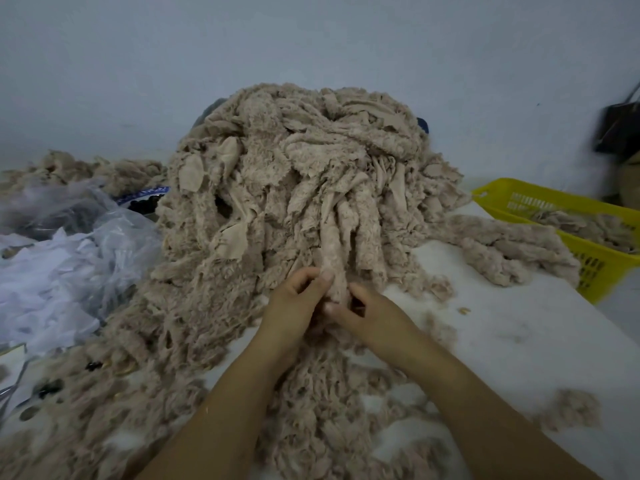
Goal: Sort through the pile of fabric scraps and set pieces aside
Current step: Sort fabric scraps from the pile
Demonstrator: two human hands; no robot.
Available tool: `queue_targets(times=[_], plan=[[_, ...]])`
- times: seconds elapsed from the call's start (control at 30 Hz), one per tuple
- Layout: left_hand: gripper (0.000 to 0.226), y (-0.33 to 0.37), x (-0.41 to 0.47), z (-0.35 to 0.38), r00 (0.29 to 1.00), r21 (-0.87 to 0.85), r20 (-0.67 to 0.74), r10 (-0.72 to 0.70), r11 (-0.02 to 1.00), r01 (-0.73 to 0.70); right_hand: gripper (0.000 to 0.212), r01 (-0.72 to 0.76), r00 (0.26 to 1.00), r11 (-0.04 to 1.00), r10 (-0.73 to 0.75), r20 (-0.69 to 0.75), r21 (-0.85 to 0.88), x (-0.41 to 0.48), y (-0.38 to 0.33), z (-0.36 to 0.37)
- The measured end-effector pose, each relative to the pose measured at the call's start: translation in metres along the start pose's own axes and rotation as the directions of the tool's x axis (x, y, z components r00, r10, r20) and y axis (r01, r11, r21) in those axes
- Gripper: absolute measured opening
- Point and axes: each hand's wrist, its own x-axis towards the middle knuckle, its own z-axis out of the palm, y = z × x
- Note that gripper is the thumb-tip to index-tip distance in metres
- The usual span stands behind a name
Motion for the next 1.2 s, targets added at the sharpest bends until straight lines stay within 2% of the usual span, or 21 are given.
queue_targets(times=[0.07, 0.17, 0.23, 0.27, 0.3, 0.4, 0.47, 0.53, 0.6, 0.7, 0.77, 0.87, 1.0, 1.07, 1.13, 1.2], plan=[[0.020, 0.003, -0.002, 0.004, 0.999, -0.116, 0.028, -0.016, 0.993, 0.019, 0.033, -0.015, 1.000, 0.997, 0.015, 0.009, -0.080, 0.000, -0.001, 0.000], [0.019, 0.007, -0.001, 0.001, 1.000, -0.254, 0.000, -0.023, 0.967, 0.022, 0.029, -0.054, 0.999, 0.998, 0.054, 0.003, -0.033, 0.000, 0.000, -0.005], [0.021, 0.010, -0.001, -0.002, 0.998, -0.313, -0.023, -0.053, 0.949, 0.044, 0.041, -0.106, 0.993, 0.994, 0.108, -0.047, 0.040, 0.001, 0.003, -0.010], [0.024, 0.011, -0.002, -0.002, 0.997, -0.341, -0.029, -0.073, 0.938, 0.059, 0.052, -0.142, 0.986, 0.984, 0.150, -0.077, 0.106, 0.001, 0.003, -0.012], [0.025, 0.012, -0.003, -0.003, 0.995, -0.365, -0.033, -0.093, 0.928, 0.074, 0.053, -0.165, 0.978, 0.966, 0.186, -0.090, 0.199, 0.003, 0.004, -0.012], [0.013, 0.013, -0.001, -0.005, 0.990, -0.445, -0.068, -0.127, 0.892, 0.084, 0.016, -0.073, 0.973, 0.833, 0.180, -0.143, 0.549, 0.006, 0.005, -0.016], [0.012, 0.014, 0.002, -0.012, 0.982, -0.538, -0.103, -0.160, 0.839, 0.080, 0.029, -0.003, 0.964, 0.709, 0.189, -0.185, 0.705, 0.008, 0.003, -0.023], [0.013, 0.015, 0.003, -0.018, 0.980, -0.622, -0.092, -0.179, 0.779, 0.083, 0.043, 0.026, 0.952, 0.636, 0.219, -0.212, 0.771, 0.009, 0.004, -0.031], [0.016, 0.015, 0.003, -0.021, 0.983, -0.658, -0.032, -0.180, 0.744, 0.115, 0.054, 0.003, 0.945, 0.646, 0.248, -0.214, 0.764, 0.008, 0.005, -0.034], [0.028, 0.013, 0.002, -0.018, 0.984, -0.664, 0.053, -0.172, 0.730, 0.163, 0.061, -0.098, 0.945, 0.784, 0.267, -0.190, 0.613, 0.006, 0.005, -0.025], [0.027, 0.014, 0.000, -0.014, 0.976, -0.658, 0.095, -0.194, 0.724, 0.208, 0.055, -0.115, 0.955, 0.879, 0.226, -0.191, 0.462, 0.005, 0.005, -0.017], [0.032, 0.014, 0.000, -0.012, 0.975, -0.655, 0.101, -0.200, 0.724, 0.217, 0.042, -0.085, 0.984, 0.945, 0.130, -0.124, 0.317, 0.003, 0.004, -0.010], [0.036, 0.015, 0.000, -0.010, 0.976, -0.592, 0.107, -0.188, 0.777, 0.214, 0.053, -0.089, 0.996, 0.960, 0.080, 0.044, 0.266, -0.002, 0.000, -0.002], [0.050, 0.016, -0.003, -0.009, 0.971, -0.527, 0.150, -0.185, 0.816, 0.237, 0.051, -0.109, 0.993, 0.958, 0.095, 0.064, 0.266, -0.003, -0.002, 0.000], [0.051, 0.015, -0.007, -0.004, 0.966, -0.452, 0.205, -0.155, 0.861, 0.234, 0.052, -0.123, 0.992, 0.948, 0.112, 0.053, 0.295, -0.003, -0.003, 0.000], [0.045, 0.013, -0.010, 0.002, 0.961, -0.392, 0.244, -0.131, 0.893, 0.221, 0.071, -0.138, 0.990, 0.909, 0.134, 0.039, 0.393, -0.001, -0.002, -0.002]])
